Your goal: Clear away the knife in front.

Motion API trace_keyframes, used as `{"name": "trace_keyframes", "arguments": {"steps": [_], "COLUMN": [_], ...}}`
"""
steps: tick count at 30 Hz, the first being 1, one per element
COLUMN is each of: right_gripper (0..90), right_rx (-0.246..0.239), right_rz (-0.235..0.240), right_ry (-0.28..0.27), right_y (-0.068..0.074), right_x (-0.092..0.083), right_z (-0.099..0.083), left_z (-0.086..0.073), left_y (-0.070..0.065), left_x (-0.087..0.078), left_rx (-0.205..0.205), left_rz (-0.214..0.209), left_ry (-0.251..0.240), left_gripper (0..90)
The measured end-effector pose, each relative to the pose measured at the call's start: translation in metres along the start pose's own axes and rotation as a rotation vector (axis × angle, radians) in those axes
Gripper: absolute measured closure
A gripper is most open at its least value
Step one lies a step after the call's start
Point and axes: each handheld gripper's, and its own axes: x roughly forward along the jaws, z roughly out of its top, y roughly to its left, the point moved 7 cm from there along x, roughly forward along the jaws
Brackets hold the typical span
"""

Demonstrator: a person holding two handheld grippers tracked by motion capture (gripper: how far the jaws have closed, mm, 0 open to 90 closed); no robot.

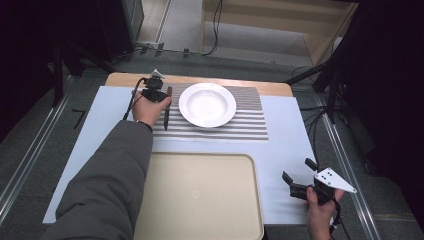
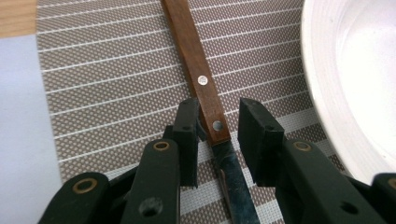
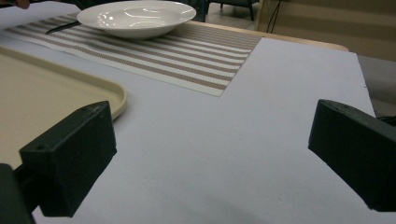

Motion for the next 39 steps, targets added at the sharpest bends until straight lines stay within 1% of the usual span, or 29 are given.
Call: {"name": "trace_keyframes", "arguments": {"steps": [2,4,5,6,8,10,11,13,15,16,18,20,22,24,26,27,29,32,34,36,39], "right_gripper": [0.0,0.0,0.0,0.0,0.0,0.0,0.0,0.0,0.0,0.0,0.0,0.0,0.0,0.0,0.0,0.0,0.0,0.0,0.0,0.0,0.0], "right_rx": [0.0,-0.001,0.001,-0.001,-0.002,-0.002,-0.002,0.001,0.002,0.0,0.0,0.007,0.008,0.008,0.01,0.008,0.009,0.008,0.007,0.006,0.008], "right_rz": [0.0,-0.001,-0.001,-0.001,0.0,-0.001,-0.001,-0.002,-0.002,-0.002,-0.002,-0.002,-0.001,-0.002,-0.002,0.0,0.0,0.001,0.0,0.0,0.001], "right_ry": [0.0,0.0,0.0,0.0,0.0,0.0,0.0,0.0,0.0,0.0,0.0,0.001,-0.001,-0.003,-0.002,0.0,0.0,0.0,0.0,-0.001,-0.001], "right_y": [0.0,0.0,0.0,0.0,0.0,0.0,0.0,0.0,0.0,0.0,0.0,0.0,-0.001,-0.001,-0.001,-0.001,-0.001,-0.001,-0.001,0.0,-0.001], "right_x": [0.0,0.0,0.0,0.0,0.0,0.001,0.001,0.0,0.001,0.001,0.001,0.001,0.0,0.0,0.0,0.0,0.0,0.0,0.0,0.0,0.0], "right_z": [0.0,0.0,0.0,0.0,0.0,0.0,0.0,0.0,0.0,0.0,0.0,0.0,0.0,0.0,0.0,0.0,0.0,0.0,0.0,0.0,0.0], "left_z": [0.0,0.0,-0.001,-0.001,0.0,-0.001,-0.001,-0.002,-0.003,-0.003,-0.004,-0.004,-0.006,-0.007,-0.006,-0.006,-0.006,-0.006,-0.007,-0.008,-0.011], "left_y": [-0.001,-0.001,0.0,0.0,-0.001,0.0,0.0,0.0,-0.002,-0.002,-0.002,-0.001,0.002,0.004,0.006,0.008,0.009,0.01,0.01,0.011,0.009], "left_x": [0.003,0.007,0.009,0.01,0.011,0.011,0.011,0.011,0.01,0.01,0.009,0.008,0.005,0.004,-0.001,-0.003,-0.008,-0.016,-0.021,-0.026,-0.034], "left_rx": [0.005,0.004,0.008,0.012,0.007,0.008,0.009,0.031,0.084,0.091,0.087,0.077,0.096,0.088,0.08,0.075,0.076,0.079,0.081,0.088,0.091], "left_rz": [0.022,0.024,0.038,0.047,0.053,0.062,0.07,0.082,0.101,0.106,0.105,0.09,0.097,0.092,0.077,0.08,0.068,0.063,0.053,0.056,0.041], "left_ry": [0.005,0.009,0.012,0.006,0.002,0.004,0.006,0.016,0.026,0.029,0.04,0.042,0.045,0.044,0.032,0.024,0.02,0.006,0.006,0.002,-0.003], "left_gripper": [67.7,67.7,67.1,67.1,67.2,68.6,70.8,75.4,76.0,76.2,76.3,76.3,76.4,76.4,76.4,76.3,76.4,76.4,76.4,76.4,76.3]}}
